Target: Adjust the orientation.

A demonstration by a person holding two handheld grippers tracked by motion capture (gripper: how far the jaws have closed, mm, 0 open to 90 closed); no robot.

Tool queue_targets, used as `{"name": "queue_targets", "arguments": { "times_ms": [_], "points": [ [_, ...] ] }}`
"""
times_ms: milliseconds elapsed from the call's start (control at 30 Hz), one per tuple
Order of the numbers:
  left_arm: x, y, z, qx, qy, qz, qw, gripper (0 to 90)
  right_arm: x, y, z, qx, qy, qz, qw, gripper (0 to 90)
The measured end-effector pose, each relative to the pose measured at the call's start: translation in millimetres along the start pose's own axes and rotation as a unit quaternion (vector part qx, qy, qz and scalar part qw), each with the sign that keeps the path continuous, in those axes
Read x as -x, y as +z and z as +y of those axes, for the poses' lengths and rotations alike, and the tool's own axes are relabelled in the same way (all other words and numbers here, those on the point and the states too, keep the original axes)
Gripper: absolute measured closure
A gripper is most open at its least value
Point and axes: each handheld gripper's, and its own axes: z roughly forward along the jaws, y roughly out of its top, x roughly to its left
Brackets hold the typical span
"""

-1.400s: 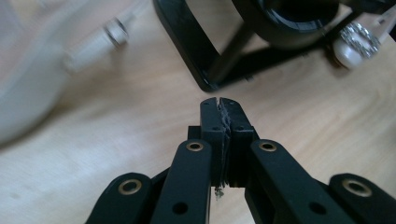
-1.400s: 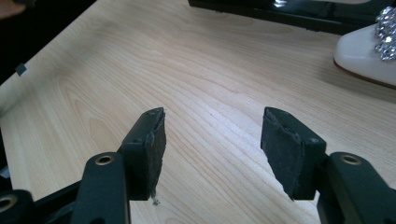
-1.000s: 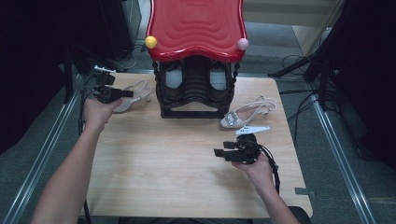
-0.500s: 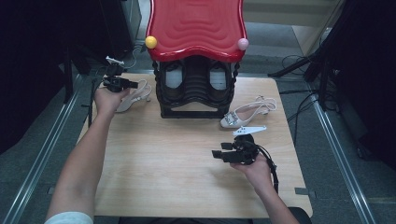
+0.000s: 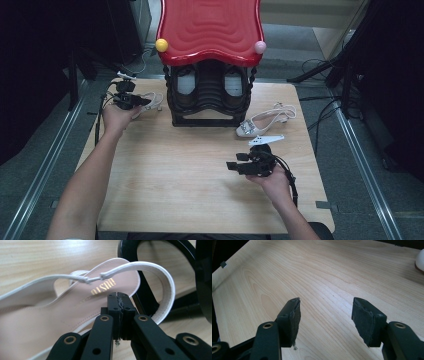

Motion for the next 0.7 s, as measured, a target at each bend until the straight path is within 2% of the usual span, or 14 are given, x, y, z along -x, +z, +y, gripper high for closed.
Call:
{"name": "queue_targets", "arguments": {
  "times_ms": [67, 200, 267, 400, 600, 667, 700],
  "points": [
    [-0.4, -2.2, -3.5, -0.001, -0.004, -0.006, 1.0, 89.4, 0.3, 0.8, 0.7, 0.002, -0.001, 0.001, 1.0, 40.5],
    [1.6, -6.0, -10.5, -0.002, -0.001, -0.003, 1.0, 89.4, 0.3, 1.8, 1.7, 0.001, 0.0, 0.003, 1.0, 40.4],
    [1.5, -9.4, -13.0, -0.007, 0.006, 0.008, 0.9999, 89.5, 0.2, 2.0, 2.1, 0.002, 0.001, 0.004, 1.0, 40.4],
    [-4.1, -17.4, -19.9, -0.006, -0.003, 0.012, 0.9999, 89.6, 0.0, 2.9, 3.2, 0.003, -0.002, 0.006, 1.0, 40.4],
    [-12.6, -24.3, -27.8, -0.017, -0.002, 0.012, 0.9998, 89.7, -1.5, 6.4, 5.1, -0.001, -0.003, 0.008, 1.0, 40.4],
    [-14.7, -25.8, -29.0, -0.022, 0.005, 0.018, 0.9996, 89.7, -1.9, 7.7, 5.7, -0.002, -0.006, 0.008, 0.9999, 40.3],
    [-14.9, -26.3, -29.5, -0.022, 0.001, 0.019, 0.9996, 89.7, -2.1, 8.2, 5.9, -0.002, -0.006, 0.008, 0.9999, 40.3]
  ]
}}
